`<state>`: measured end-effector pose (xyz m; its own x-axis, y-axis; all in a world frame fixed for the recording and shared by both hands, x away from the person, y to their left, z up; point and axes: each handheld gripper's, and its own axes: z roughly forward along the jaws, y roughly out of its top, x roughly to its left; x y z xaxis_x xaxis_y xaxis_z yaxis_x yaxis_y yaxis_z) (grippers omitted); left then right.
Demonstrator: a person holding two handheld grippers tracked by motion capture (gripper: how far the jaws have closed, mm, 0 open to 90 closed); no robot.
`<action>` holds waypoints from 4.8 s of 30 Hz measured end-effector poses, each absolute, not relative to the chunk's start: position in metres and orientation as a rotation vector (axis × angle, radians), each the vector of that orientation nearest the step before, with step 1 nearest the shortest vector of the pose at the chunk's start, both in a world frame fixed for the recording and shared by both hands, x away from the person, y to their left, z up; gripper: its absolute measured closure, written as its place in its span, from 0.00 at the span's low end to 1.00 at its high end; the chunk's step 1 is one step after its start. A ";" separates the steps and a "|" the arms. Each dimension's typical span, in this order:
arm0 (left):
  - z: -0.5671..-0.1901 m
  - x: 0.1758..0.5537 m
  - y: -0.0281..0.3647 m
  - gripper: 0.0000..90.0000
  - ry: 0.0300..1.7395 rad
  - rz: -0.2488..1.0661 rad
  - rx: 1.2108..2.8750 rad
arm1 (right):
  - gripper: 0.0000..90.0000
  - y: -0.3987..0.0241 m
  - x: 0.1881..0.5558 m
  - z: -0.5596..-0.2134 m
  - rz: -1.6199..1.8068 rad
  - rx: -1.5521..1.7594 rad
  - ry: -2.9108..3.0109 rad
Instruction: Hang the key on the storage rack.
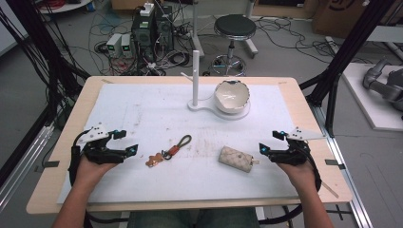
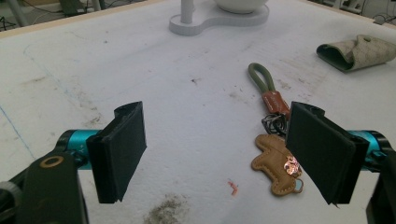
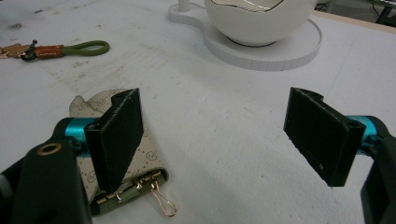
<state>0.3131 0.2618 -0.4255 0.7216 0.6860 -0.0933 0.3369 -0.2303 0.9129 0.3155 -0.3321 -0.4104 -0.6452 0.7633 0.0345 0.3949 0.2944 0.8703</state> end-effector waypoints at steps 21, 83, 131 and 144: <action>-0.426 0.318 0.239 0.23 0.792 0.377 1.868 | 0.23 -0.340 0.312 -0.415 1.239 1.053 2.154; -0.456 0.340 0.131 0.79 0.732 0.342 2.155 | 0.23 -0.338 0.304 -0.423 1.165 1.035 2.231; -0.271 0.413 0.120 0.79 0.627 0.572 2.007 | 0.23 -0.337 0.310 -0.425 1.187 1.042 2.233; -0.272 0.434 0.115 0.79 0.687 0.619 2.035 | 0.23 -0.341 0.310 -0.425 1.188 1.054 2.221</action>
<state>0.4341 0.1150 -0.2718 0.7234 0.6702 0.1657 0.2344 -0.4642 0.8541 0.3100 -0.3409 -0.4246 -0.6309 0.7758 -0.0029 0.4281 0.3513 0.8326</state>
